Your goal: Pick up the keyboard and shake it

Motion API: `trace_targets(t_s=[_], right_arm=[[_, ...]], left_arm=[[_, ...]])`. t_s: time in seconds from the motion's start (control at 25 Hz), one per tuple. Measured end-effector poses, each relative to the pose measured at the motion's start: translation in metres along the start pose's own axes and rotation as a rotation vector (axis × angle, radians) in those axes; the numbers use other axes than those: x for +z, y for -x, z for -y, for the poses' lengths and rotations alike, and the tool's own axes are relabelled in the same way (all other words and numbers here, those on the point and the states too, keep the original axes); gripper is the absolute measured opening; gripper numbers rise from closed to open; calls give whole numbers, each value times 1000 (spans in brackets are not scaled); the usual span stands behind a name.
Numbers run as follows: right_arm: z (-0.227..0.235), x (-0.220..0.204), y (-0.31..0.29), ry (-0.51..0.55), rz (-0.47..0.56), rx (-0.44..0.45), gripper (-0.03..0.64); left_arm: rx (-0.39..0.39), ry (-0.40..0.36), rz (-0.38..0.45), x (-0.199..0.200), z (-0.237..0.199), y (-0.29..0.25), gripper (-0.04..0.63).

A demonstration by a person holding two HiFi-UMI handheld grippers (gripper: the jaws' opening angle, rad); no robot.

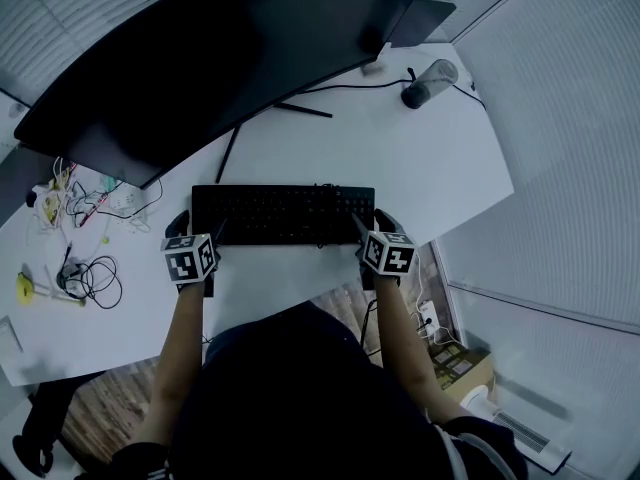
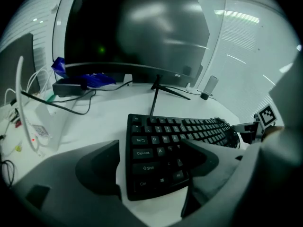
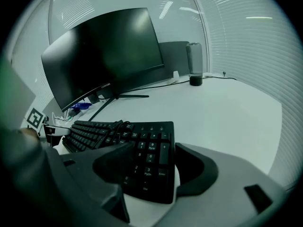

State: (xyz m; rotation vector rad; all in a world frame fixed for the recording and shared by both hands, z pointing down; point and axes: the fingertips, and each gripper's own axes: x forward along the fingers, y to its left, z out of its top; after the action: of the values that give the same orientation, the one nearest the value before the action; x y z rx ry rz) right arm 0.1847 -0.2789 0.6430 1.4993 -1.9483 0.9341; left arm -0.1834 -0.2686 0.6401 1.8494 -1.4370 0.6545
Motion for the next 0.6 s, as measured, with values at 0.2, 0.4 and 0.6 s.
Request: trace_targets(t_s=[0.2, 0.4, 0.6], right_arm=[[-33, 32, 34, 38, 123, -24, 281], [-94, 91, 96, 150, 346, 28, 43], [-150, 156, 171, 209, 574, 107, 28]], left_arm=[[42, -89, 146, 28, 12, 48, 387], [-21, -162, 405, 92, 58, 115, 64], [-78, -273, 589, 154, 102, 185, 23]])
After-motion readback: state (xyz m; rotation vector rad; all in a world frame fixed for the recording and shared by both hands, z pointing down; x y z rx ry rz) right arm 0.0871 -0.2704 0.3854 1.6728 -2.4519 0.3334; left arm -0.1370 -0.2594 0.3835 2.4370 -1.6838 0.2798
